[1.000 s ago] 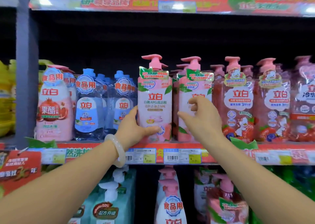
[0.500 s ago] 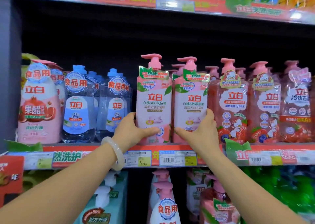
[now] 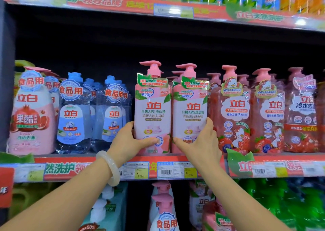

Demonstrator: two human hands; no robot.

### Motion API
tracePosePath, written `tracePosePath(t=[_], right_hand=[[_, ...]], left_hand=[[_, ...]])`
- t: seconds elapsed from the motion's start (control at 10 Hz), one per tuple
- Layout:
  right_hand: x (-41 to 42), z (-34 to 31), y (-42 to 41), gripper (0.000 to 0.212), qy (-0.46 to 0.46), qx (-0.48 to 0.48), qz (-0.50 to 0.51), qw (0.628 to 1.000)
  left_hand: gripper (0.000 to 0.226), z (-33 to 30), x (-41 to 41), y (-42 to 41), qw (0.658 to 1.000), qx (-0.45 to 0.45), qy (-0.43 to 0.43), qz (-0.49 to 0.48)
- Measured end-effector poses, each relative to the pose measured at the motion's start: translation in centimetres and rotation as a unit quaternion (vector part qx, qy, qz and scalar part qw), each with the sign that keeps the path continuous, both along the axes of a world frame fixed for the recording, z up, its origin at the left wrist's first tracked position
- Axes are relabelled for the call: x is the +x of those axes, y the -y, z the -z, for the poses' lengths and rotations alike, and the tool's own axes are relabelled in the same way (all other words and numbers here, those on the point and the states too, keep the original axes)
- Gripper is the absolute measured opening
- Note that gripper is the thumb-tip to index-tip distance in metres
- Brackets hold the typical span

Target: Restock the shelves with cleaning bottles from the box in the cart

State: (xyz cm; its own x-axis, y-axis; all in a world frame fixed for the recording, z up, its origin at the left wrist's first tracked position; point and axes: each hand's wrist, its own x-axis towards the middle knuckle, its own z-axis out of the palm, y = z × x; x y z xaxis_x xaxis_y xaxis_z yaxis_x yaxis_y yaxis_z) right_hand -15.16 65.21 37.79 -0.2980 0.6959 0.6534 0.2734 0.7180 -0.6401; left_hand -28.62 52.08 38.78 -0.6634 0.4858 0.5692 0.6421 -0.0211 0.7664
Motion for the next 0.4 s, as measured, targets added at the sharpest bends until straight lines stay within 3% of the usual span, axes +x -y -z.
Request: tracePosePath(t=[0.2, 0.4], right_hand=[[0.2, 0.3, -0.1, 0.115, 0.008, 0.004, -0.008, 1.000], [1.2, 1.2, -0.5, 0.109, -0.043, 0.020, -0.117, 0.992]], left_hand=[[0.063, 0.7, 0.7, 0.2, 0.999, 0.016, -0.036, -0.034], [0.081, 1.5, 1.4, 0.1, 0.985, 0.008, -0.124, -0.116]])
